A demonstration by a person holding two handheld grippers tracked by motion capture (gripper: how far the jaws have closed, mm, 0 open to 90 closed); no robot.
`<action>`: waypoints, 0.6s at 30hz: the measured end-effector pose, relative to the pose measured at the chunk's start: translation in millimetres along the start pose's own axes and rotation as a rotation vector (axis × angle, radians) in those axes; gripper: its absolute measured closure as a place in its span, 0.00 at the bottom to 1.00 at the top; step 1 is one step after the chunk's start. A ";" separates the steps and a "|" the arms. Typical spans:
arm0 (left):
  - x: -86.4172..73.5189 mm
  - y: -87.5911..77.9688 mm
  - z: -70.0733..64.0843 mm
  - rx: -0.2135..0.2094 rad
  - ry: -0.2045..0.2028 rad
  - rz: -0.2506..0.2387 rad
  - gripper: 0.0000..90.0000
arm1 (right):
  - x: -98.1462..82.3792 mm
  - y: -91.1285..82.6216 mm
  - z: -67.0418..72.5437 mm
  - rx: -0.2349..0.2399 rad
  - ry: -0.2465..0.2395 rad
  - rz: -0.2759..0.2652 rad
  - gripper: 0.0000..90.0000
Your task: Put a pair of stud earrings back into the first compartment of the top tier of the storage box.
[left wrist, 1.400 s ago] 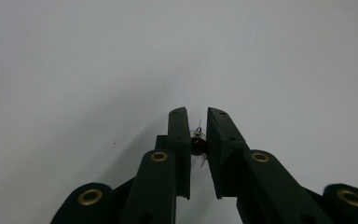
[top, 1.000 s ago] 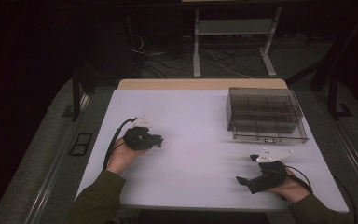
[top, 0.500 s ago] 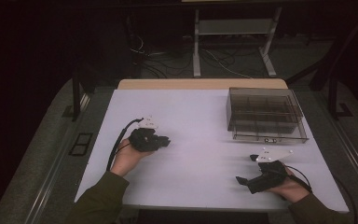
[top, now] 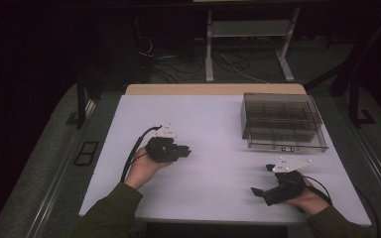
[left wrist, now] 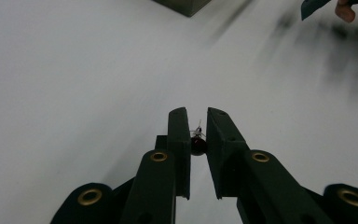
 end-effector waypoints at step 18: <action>24.7 15.4 -16.3 -0.061 0.021 -0.049 0.88 | 0.3 -0.1 0.2 -0.002 -0.003 -0.001 0.00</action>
Point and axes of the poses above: each handheld gripper's, and its own axes: y roughly forward along the jaws, x roughly out of its top, z roughly to its left, the point moved 2 cm from there along y, roughly forward along the jaws
